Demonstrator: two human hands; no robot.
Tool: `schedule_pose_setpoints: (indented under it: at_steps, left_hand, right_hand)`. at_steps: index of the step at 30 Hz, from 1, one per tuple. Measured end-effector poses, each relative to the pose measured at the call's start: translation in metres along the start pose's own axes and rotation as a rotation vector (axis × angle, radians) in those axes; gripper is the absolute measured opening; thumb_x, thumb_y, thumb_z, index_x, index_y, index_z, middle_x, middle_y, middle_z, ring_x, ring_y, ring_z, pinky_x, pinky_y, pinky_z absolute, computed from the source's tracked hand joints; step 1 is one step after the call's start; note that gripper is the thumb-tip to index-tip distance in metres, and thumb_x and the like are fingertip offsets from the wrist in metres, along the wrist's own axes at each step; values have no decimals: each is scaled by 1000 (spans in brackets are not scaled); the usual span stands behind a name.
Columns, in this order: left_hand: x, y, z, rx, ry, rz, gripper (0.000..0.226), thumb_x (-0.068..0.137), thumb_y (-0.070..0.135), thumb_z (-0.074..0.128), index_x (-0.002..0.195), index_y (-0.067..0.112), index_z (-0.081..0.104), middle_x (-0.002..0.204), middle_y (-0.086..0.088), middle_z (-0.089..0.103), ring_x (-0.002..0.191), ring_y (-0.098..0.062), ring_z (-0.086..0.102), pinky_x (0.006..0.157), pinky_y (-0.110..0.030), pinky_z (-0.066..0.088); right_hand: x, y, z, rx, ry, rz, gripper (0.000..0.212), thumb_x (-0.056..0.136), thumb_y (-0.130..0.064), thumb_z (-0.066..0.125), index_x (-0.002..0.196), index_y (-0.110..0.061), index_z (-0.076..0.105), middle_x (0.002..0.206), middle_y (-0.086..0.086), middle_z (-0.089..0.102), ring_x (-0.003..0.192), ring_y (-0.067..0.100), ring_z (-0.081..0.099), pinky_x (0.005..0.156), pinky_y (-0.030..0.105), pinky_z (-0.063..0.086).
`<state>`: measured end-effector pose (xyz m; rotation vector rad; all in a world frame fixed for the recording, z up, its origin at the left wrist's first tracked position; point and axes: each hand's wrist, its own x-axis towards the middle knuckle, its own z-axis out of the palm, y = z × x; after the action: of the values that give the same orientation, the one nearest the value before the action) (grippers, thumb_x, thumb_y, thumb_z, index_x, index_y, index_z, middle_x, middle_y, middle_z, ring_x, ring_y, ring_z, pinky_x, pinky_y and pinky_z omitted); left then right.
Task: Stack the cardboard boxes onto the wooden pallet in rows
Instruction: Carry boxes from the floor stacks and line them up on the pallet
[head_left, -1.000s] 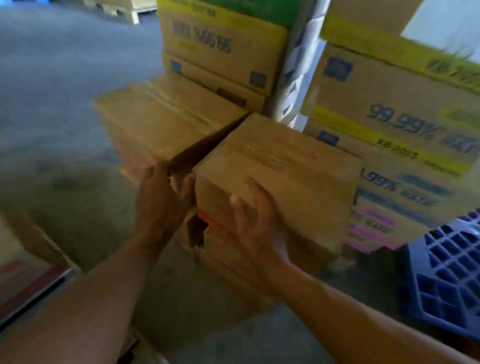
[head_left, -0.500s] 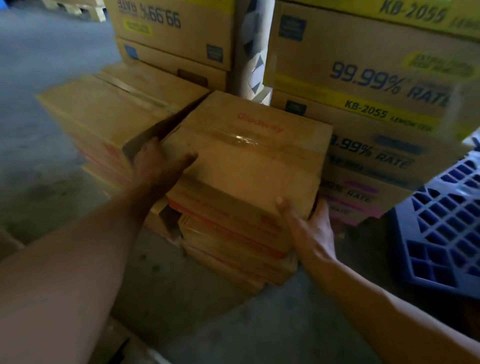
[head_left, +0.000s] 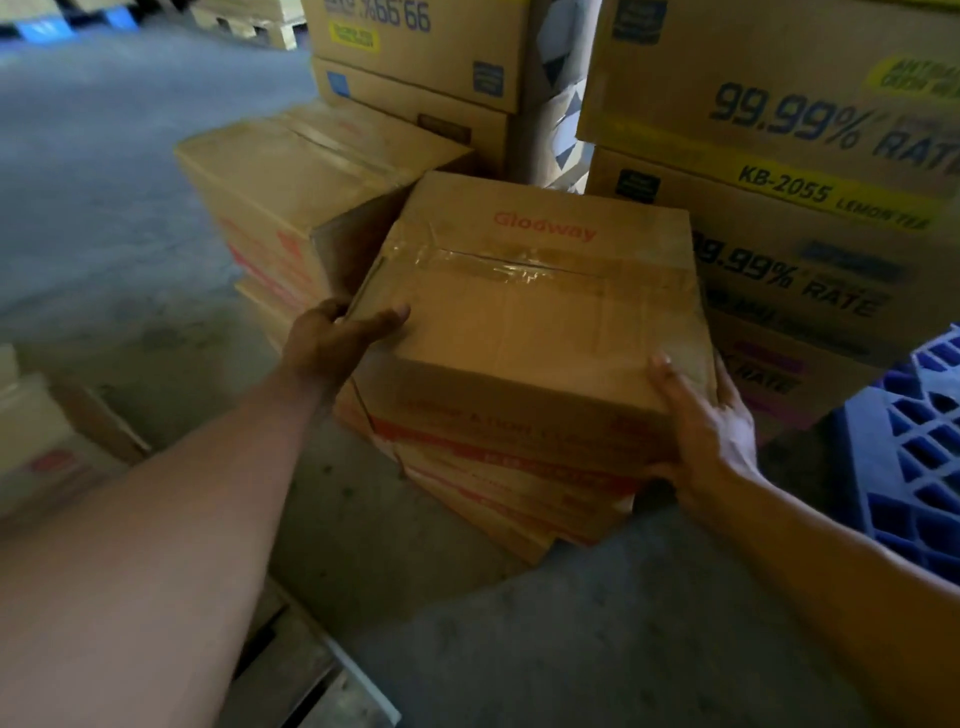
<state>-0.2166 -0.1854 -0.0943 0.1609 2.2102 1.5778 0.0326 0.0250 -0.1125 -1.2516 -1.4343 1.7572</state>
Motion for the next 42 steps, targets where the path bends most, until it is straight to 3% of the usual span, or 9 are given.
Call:
schedule_pose_setpoints:
  at_steps: [3,5,8,13,17,25,29,33,42]
  left_hand:
    - [-27,-21,-1,-195,-70,-86,90,55,52,92,129,31,44,122,-8,57,85,-30,62,52,-35,53]
    - [-44,-33,-5,-257,-90,-51,97,49,47,95,131,35,43,117,0,59,91,-29,66,59,-44,59]
    - [-69,-43,-16,-256,-92,40,83,51,48,93,120,52,48,107,16,62,97,-21,67,73,-48,58]
    - [-141,-72,-73,-277,-65,122,57,55,53,91,98,69,57,108,16,73,104,-21,69,69,-43,54]
    - [-217,-105,-150,-296,74,112,67,62,47,90,121,51,58,113,10,72,103,-24,69,66,-44,57]
    - [-354,-185,-321,-402,361,130,58,68,32,87,119,43,61,101,21,73,89,0,70,81,-41,60]
    - [-397,-228,-386,-430,528,105,54,63,38,86,110,50,61,93,30,70,89,-1,69,64,-32,61]
    - [-424,-278,-440,-448,642,1,71,66,41,85,128,56,53,121,13,61,103,-18,62,55,-33,59]
    - [-498,-395,-551,-493,832,-123,51,69,36,87,93,72,61,102,25,72,94,-18,73,62,-41,61]
  right_hand:
    - [-10,7,-9,42,-36,-13,90,70,-51,81,146,-56,34,143,-2,42,117,28,52,88,62,54]
    - [-20,12,-14,61,-56,-41,90,67,-51,82,144,-59,36,136,-5,46,114,27,55,89,63,54]
    - [-39,19,-20,40,-70,-110,79,73,-50,80,139,-64,38,124,-12,45,101,20,56,87,61,56]
    - [-103,35,-12,-21,-163,-175,56,73,-55,80,108,-80,45,118,-18,49,111,21,56,84,54,58]
    - [-180,51,16,-58,-276,-210,72,74,-57,79,135,-66,41,131,-12,49,108,16,56,60,35,60]
    - [-335,91,119,-64,-639,-192,63,84,-48,73,140,-56,45,131,-10,62,109,22,66,76,57,60]
    - [-393,119,182,-144,-734,-197,42,81,-53,74,112,-69,52,123,-12,64,109,20,66,78,51,62]
    - [-431,156,247,-210,-810,-195,35,78,-55,76,92,-77,51,104,-23,69,104,15,69,91,51,58]
    - [-543,266,356,-320,-1099,-140,44,80,-61,70,92,-89,39,86,-54,55,96,-5,55,81,40,60]
